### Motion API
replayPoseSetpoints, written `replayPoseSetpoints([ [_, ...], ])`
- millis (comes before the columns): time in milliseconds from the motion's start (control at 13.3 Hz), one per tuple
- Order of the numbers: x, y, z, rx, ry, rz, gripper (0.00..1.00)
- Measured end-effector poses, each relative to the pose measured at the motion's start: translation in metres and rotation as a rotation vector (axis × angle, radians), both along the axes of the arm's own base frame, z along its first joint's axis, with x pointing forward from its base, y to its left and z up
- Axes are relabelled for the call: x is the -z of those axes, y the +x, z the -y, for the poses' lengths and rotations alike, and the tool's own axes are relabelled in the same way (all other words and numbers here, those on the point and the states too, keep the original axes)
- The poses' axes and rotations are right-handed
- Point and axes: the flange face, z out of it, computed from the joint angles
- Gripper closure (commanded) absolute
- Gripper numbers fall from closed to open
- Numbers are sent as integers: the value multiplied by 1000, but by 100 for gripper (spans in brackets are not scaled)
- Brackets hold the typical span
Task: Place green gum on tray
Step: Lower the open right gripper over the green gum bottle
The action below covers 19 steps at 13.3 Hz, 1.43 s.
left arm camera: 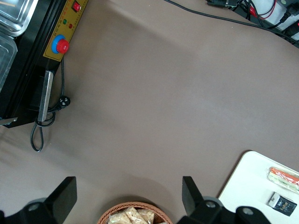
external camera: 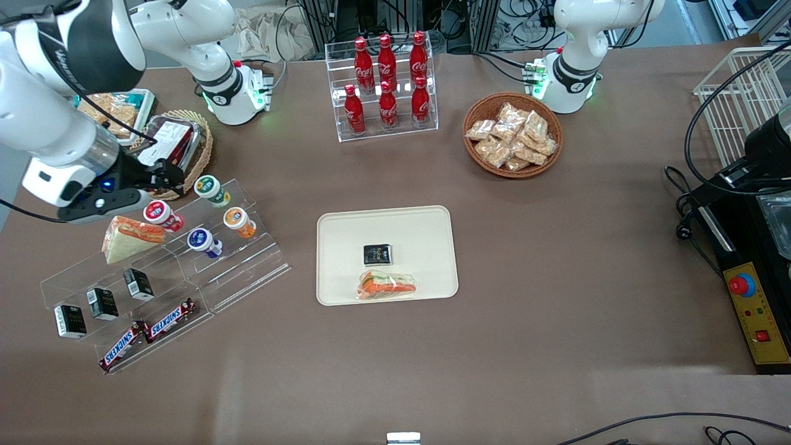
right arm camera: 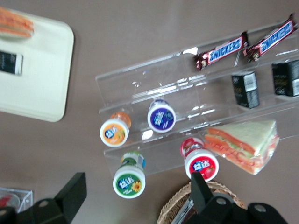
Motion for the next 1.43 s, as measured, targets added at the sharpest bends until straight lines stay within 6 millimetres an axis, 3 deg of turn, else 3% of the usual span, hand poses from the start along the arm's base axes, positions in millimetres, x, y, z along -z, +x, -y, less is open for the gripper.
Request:
replayPoseSetpoints([
  [526, 69, -36, -13, -62, 6, 8, 1],
  [827, 90, -61, -16, -94, 10, 15, 1],
  [1429, 137, -82, -13, -163, 14, -11, 1],
])
